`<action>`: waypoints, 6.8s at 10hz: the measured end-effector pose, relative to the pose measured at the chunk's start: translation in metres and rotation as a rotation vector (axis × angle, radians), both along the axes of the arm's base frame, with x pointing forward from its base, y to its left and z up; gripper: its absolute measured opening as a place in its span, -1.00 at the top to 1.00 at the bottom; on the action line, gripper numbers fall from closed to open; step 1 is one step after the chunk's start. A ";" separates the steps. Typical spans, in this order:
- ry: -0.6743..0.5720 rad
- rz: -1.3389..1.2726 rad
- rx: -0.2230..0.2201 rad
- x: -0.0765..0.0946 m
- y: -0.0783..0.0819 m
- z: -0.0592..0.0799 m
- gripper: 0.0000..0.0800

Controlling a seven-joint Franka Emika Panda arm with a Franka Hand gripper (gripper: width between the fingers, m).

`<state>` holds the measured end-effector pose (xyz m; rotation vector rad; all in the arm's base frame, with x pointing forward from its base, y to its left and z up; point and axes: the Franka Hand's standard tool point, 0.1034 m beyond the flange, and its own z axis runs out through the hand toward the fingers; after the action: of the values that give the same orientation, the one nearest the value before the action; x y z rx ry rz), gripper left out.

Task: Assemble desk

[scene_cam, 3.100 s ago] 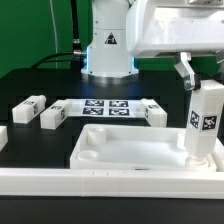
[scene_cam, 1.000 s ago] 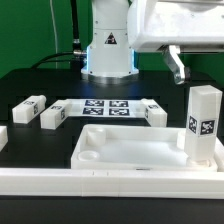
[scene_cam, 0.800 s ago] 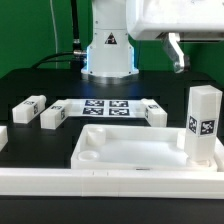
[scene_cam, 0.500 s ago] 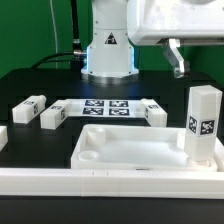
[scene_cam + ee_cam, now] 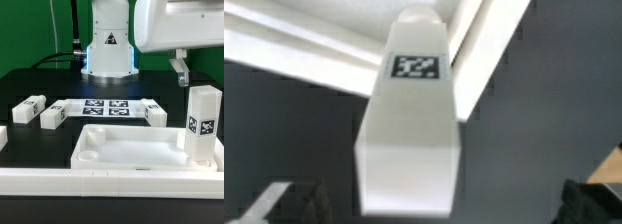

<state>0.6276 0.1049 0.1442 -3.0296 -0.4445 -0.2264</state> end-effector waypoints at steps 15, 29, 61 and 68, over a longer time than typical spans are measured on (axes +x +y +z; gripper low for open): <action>0.131 0.003 -0.011 0.007 -0.009 -0.018 -0.28; 0.181 -0.861 0.098 0.005 -0.006 -0.020 0.27; 0.120 0.043 -0.029 0.002 -0.003 -0.024 0.27; 0.167 -0.446 0.049 0.002 -0.004 -0.025 0.27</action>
Offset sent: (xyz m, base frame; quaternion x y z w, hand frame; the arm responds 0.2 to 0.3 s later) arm 0.0076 -0.0174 -0.0054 -0.0236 -0.0629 -0.0101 0.9977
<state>0.6300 0.1012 0.1193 -3.0232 0.2484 -0.0043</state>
